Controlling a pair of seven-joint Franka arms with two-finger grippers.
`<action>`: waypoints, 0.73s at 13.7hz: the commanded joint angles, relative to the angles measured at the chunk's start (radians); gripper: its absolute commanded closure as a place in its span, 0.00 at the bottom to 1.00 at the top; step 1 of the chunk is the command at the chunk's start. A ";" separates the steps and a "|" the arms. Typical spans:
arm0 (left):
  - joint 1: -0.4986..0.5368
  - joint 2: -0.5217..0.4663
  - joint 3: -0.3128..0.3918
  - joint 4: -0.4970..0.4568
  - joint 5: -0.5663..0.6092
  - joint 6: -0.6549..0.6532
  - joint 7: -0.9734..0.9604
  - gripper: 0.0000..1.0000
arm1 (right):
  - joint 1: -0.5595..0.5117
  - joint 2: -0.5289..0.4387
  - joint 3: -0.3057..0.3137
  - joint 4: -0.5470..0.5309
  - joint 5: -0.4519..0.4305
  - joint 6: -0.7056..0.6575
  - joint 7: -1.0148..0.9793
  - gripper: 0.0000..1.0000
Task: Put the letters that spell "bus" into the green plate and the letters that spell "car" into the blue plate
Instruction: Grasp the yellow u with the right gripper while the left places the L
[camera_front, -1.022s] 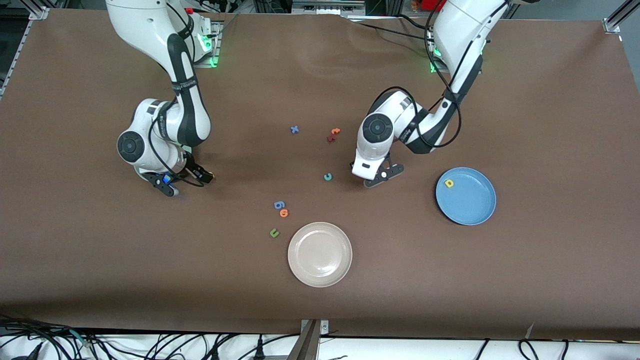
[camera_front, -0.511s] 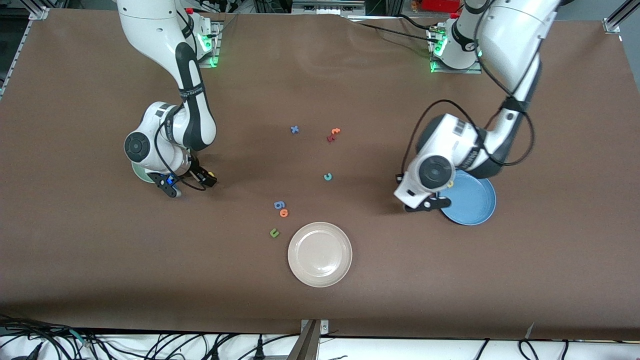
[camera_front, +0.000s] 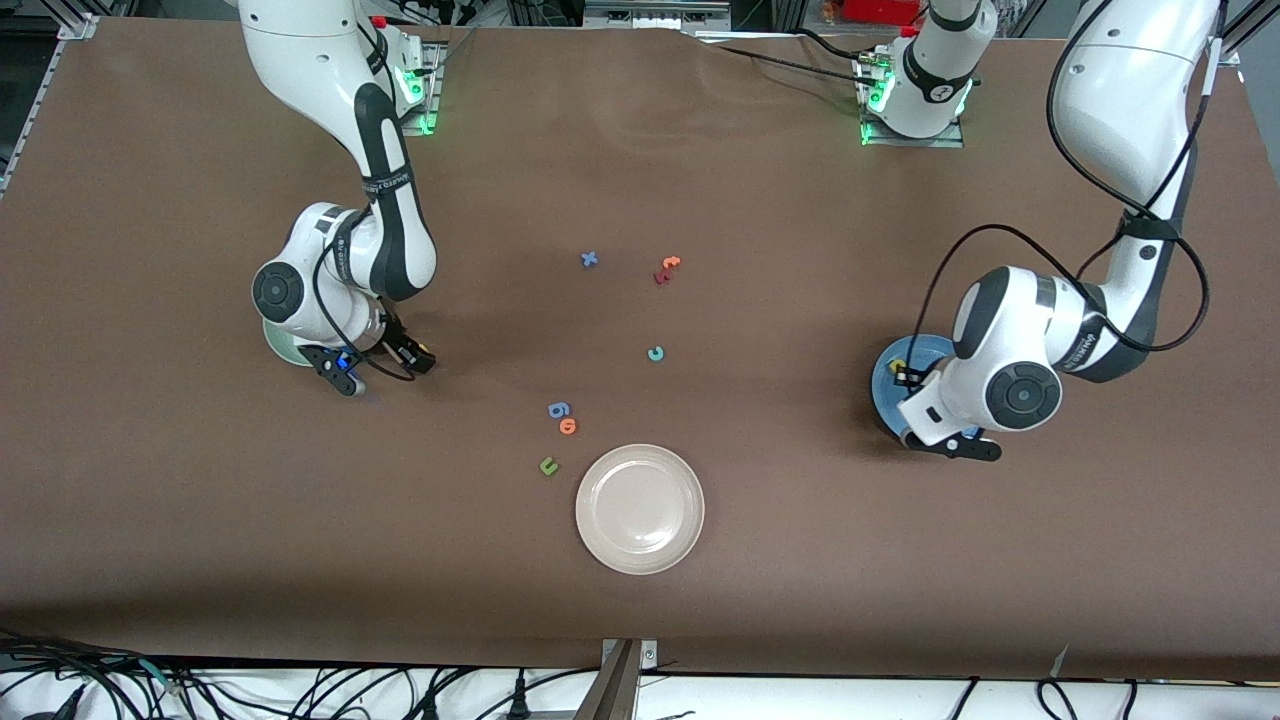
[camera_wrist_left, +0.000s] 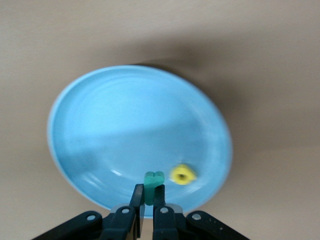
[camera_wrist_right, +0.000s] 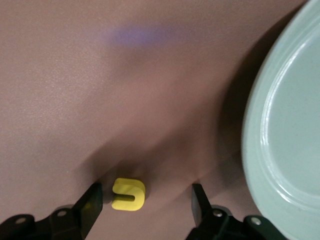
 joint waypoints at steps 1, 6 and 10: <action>0.004 0.050 -0.004 0.024 0.089 0.015 0.033 0.46 | 0.015 0.012 -0.008 -0.007 0.021 0.012 0.003 0.52; -0.015 0.039 -0.016 0.028 0.079 0.018 -0.008 0.00 | 0.015 0.011 -0.008 -0.005 0.021 0.002 0.001 0.95; -0.094 0.039 -0.033 0.034 -0.036 0.032 -0.233 0.00 | 0.020 -0.028 -0.023 0.003 0.020 -0.073 -0.006 0.95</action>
